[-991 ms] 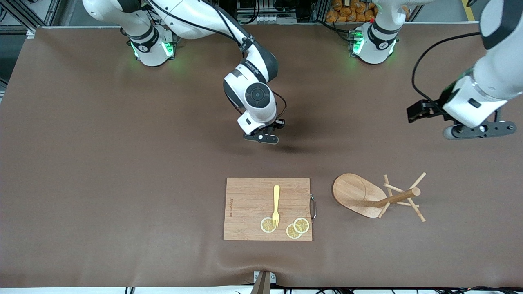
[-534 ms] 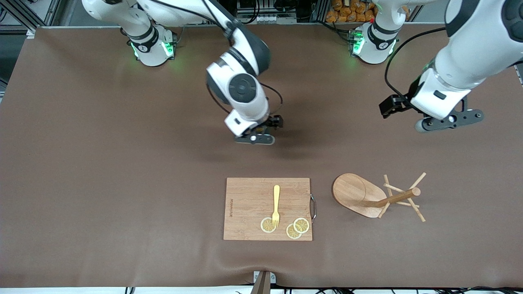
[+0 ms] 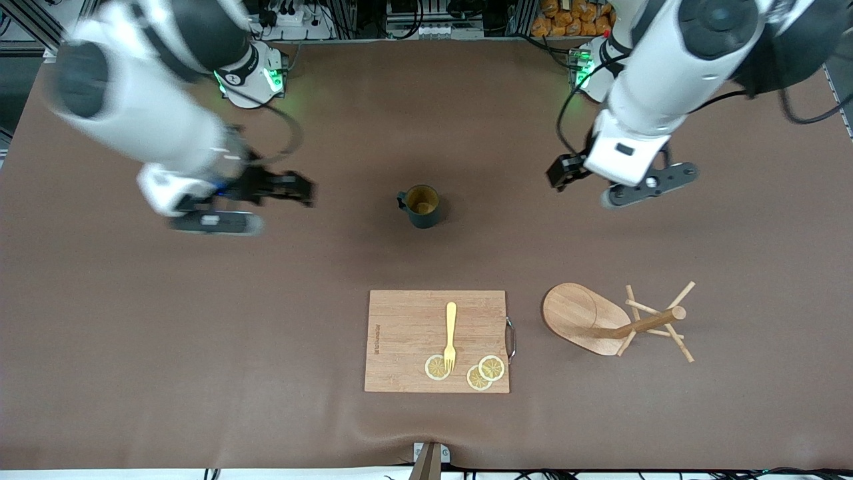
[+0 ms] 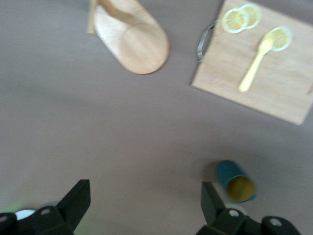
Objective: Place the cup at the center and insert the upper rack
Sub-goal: 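Release the mug with the right gripper while the left gripper approaches, then lower the left gripper down to the mug handle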
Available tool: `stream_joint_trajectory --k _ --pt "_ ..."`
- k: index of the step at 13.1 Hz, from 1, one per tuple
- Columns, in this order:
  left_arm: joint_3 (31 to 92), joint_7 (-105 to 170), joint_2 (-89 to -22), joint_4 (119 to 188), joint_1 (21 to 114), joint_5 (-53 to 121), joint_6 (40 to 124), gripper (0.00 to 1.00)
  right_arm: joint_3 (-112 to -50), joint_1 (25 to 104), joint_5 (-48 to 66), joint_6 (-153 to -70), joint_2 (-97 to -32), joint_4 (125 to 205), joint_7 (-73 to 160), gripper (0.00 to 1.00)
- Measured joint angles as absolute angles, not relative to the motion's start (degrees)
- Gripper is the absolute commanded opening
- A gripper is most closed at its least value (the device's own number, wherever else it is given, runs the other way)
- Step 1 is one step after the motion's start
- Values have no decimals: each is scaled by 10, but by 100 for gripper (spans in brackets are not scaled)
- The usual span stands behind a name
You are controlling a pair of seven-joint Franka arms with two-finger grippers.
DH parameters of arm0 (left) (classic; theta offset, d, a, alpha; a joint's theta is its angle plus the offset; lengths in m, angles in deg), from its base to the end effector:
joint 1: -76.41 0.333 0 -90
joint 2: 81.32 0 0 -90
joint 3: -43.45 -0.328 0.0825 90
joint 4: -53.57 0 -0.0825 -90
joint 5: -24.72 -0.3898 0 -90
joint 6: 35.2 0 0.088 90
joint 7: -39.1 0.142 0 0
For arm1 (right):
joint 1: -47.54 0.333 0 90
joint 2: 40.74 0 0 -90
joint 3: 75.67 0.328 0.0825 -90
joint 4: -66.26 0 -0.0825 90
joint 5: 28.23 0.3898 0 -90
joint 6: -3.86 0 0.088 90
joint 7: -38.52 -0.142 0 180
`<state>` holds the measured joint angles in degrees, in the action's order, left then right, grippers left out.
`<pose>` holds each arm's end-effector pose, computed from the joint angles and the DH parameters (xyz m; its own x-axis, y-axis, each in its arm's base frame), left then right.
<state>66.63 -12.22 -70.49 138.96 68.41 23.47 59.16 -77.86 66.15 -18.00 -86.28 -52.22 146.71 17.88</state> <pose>0.5415 -0.3013 0.5432 0.9364 0.3471 -0.0517 0.3484 -0.9371 0.0191 0.5889 0.2021 0.5648 0.9936 -0.0692 -0.0891 -0.0819 -0.9856 -0.1481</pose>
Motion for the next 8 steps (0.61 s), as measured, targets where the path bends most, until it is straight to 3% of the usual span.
stream_joint_trajectory --k 3,8 --pt "667 -234 -668 1376 612 194 629 100 -779 605 -278 -851 -491 1470 292 100" --pt "664 -497 -561 1333 452 88 666 100 -779 507 -294 -849 -459 1483 397 100"
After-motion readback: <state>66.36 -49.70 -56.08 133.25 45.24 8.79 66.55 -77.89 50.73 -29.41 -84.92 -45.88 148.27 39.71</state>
